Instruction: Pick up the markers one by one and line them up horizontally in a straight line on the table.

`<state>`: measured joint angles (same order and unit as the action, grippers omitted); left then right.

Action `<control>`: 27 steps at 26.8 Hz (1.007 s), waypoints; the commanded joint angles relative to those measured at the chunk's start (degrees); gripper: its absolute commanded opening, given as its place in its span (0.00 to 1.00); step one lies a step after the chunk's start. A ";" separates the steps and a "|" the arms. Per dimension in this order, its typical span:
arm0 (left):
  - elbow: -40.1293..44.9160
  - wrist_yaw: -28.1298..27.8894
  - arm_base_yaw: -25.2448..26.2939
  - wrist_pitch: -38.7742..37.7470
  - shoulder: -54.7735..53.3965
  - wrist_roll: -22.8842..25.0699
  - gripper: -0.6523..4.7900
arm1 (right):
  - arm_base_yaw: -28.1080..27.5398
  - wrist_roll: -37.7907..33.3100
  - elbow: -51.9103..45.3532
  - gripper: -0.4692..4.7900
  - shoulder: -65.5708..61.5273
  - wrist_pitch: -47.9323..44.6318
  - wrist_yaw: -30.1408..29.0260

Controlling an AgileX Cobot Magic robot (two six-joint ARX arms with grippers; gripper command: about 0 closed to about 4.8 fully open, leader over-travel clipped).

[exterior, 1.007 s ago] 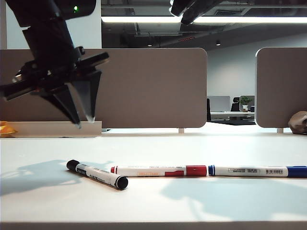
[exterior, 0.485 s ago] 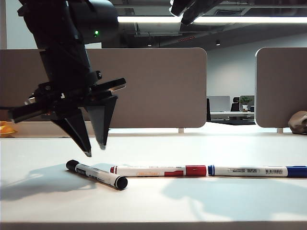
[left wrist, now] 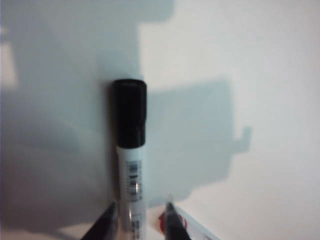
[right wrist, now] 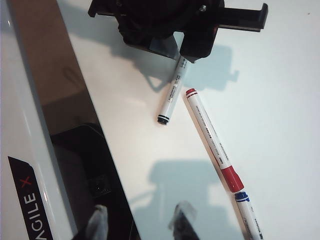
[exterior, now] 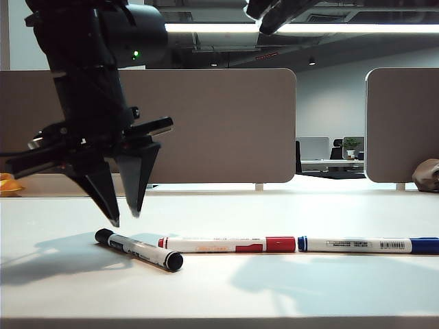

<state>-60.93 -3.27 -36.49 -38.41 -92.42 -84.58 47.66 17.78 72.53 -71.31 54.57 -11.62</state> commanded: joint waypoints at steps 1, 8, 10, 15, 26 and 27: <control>0.33 0.02 0.07 -0.20 -0.46 -0.35 0.34 | 0.00 -0.24 0.22 0.42 0.28 -0.11 -0.28; 1.07 1.11 0.07 1.29 -2.62 -1.81 0.34 | 0.00 -0.24 0.22 0.42 0.28 0.11 -0.31; 1.07 1.11 0.07 1.99 -2.86 -1.84 0.34 | 0.00 -0.24 0.22 0.42 0.28 0.39 -0.28; 1.18 0.90 0.07 3.28 -2.95 -2.91 0.34 | 0.00 -0.22 0.22 0.42 0.28 0.76 -0.31; 1.27 3.08 0.09 4.22 -5.79 -2.86 0.34 | 0.00 -0.22 0.22 0.42 0.28 2.40 -0.31; 1.27 3.08 0.11 4.20 -5.79 -2.86 0.33 | 0.00 -0.22 0.22 0.42 0.28 2.38 -0.31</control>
<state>-60.03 -0.43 -36.47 -33.41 -97.47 -87.11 47.66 17.78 72.53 -71.31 57.12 -11.66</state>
